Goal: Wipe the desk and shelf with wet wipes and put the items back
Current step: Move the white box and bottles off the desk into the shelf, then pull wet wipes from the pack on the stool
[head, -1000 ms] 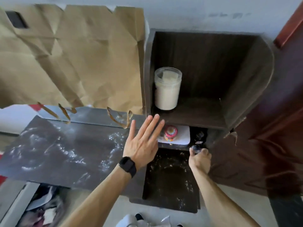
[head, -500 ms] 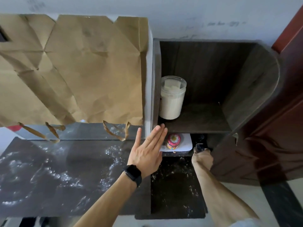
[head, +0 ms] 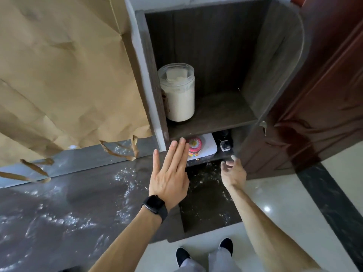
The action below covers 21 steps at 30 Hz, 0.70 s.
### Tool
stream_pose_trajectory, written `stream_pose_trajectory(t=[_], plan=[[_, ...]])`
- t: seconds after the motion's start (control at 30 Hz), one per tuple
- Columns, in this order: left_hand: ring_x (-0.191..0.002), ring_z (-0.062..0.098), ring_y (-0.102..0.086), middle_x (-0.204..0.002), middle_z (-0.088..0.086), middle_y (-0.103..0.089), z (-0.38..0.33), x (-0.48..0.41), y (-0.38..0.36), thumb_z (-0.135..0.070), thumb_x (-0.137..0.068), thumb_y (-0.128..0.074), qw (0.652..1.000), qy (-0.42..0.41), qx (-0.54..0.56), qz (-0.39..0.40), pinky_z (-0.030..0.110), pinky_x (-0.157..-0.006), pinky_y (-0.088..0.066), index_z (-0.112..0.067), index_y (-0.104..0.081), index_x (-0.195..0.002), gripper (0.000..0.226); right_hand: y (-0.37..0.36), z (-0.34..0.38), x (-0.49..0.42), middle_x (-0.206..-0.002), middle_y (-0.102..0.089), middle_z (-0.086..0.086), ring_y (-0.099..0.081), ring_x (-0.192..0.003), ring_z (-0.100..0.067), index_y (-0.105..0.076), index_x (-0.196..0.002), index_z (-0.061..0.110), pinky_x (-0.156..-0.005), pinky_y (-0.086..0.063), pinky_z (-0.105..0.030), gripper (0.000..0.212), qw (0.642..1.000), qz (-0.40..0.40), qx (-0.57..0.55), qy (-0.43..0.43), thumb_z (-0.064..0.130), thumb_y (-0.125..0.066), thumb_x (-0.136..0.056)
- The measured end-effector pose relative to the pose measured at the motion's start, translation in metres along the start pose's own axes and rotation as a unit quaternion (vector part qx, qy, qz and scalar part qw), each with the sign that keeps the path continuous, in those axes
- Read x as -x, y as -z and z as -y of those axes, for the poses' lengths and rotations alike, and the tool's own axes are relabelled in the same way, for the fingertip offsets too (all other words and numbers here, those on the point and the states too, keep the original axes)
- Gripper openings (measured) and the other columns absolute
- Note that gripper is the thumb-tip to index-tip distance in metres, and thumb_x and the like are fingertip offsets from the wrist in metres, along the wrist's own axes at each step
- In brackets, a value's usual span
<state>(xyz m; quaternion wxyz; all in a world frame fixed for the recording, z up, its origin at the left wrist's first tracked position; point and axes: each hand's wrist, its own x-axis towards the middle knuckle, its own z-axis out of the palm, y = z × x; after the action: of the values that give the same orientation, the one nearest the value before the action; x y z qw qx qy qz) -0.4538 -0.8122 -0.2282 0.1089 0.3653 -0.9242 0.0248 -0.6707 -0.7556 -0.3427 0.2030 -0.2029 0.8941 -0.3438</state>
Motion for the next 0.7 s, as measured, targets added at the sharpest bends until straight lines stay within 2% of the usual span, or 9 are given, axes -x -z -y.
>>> stream_pose_trajectory(t=[0.07, 0.13, 0.23, 0.33, 0.4, 0.5, 0.6, 0.7], plan=[[-0.151, 0.024, -0.002, -0.165, 0.004, -0.004, -0.016, 0.014, -0.014, -0.028, -0.081, -0.057, 0.998, -0.026, 0.032, 0.043, 0.058, -0.119, -0.008, -0.016, -0.015, -0.156, 0.087, 0.016, -0.026, 0.024, -0.12, -0.068, 0.002, -0.068, -0.102, -0.018, -0.055, -0.134, 0.016, -0.093, -0.046, -0.028, 0.041, 0.999, 0.039, 0.007, 0.032, 0.029, -0.06, -0.095], [-0.151, 0.026, -0.003, -0.164, 0.005, -0.005, -0.035, 0.024, -0.027, -0.029, -0.082, -0.056, 0.991, -0.021, 0.068, 0.11, 0.057, -0.119, -0.013, -0.021, -0.017, -0.156, 0.084, 0.037, -0.056, 0.053, -0.124, -0.066, 0.002, -0.065, -0.108, -0.018, -0.061, -0.129, 0.021, -0.098, -0.049, -0.032, 0.035, 0.996, 0.053, 0.006, 0.072, 0.032, -0.058, -0.096], [-0.151, 0.026, 0.008, -0.164, 0.003, 0.006, -0.071, 0.027, -0.04, -0.036, -0.093, -0.046, 0.967, -0.011, 0.096, 0.234, 0.05, -0.122, -0.006, -0.028, -0.003, -0.156, 0.077, 0.079, -0.107, 0.098, -0.126, -0.065, 0.002, -0.058, -0.117, -0.022, -0.066, -0.123, 0.024, -0.102, -0.046, -0.035, 0.034, 0.983, 0.008, 0.083, 0.161, 0.038, -0.052, -0.095], [-0.151, 0.025, 0.006, -0.164, 0.002, 0.001, -0.123, 0.021, -0.046, -0.04, -0.095, -0.042, 0.954, -0.065, 0.094, 0.276, 0.049, -0.121, -0.005, -0.026, -0.006, -0.156, 0.072, 0.137, -0.152, 0.137, -0.133, -0.062, -0.001, -0.055, -0.122, -0.023, -0.066, -0.125, 0.023, -0.1, -0.05, -0.038, 0.038, 0.968, -0.038, 0.165, 0.187, 0.039, -0.048, -0.095], [-0.151, 0.022, 0.003, -0.164, 0.001, -0.003, -0.17, 0.019, -0.047, -0.039, -0.095, -0.042, 0.945, -0.113, 0.098, 0.291, 0.049, -0.121, -0.005, -0.025, -0.009, -0.156, 0.07, 0.178, -0.184, 0.162, -0.142, -0.055, 0.0, -0.049, -0.13, -0.023, -0.062, -0.13, 0.026, -0.1, -0.049, -0.04, 0.037, 0.968, -0.064, 0.193, 0.146, 0.038, -0.047, -0.098], [-0.151, 0.02, 0.001, -0.164, -0.001, -0.007, -0.259, 0.025, -0.049, -0.038, -0.095, -0.041, 0.928, -0.209, 0.072, 0.299, 0.048, -0.121, -0.007, -0.025, -0.014, -0.155, 0.067, 0.239, -0.236, 0.204, -0.149, -0.048, 0.003, -0.04, -0.14, -0.022, -0.057, -0.136, 0.028, -0.105, -0.042, -0.042, 0.039, 0.975, -0.124, 0.176, 0.048, 0.038, -0.048, -0.1], [-0.15, 0.019, -0.001, -0.164, -0.002, -0.007, -0.343, 0.043, -0.049, -0.041, -0.095, -0.041, 0.905, -0.278, 0.071, 0.313, 0.047, -0.12, -0.005, -0.026, -0.013, -0.155, 0.068, 0.284, -0.285, 0.245, -0.146, -0.052, 0.001, -0.044, -0.138, -0.024, -0.06, -0.133, 0.027, -0.106, -0.042, -0.044, 0.047, 0.966, -0.198, 0.165, -0.014, 0.048, -0.036, -0.099], [-0.15, 0.021, -0.005, -0.164, 0.0, -0.008, -0.448, 0.09, -0.046, -0.045, -0.096, -0.041, 0.879, -0.36, 0.077, 0.303, 0.047, -0.121, -0.009, -0.027, -0.015, -0.155, 0.067, 0.332, -0.354, 0.304, -0.139, -0.059, -0.002, -0.052, -0.13, -0.027, -0.064, -0.128, 0.026, -0.103, -0.048, -0.045, 0.047, 0.949, -0.266, 0.145, -0.085, 0.048, -0.037, -0.096]])
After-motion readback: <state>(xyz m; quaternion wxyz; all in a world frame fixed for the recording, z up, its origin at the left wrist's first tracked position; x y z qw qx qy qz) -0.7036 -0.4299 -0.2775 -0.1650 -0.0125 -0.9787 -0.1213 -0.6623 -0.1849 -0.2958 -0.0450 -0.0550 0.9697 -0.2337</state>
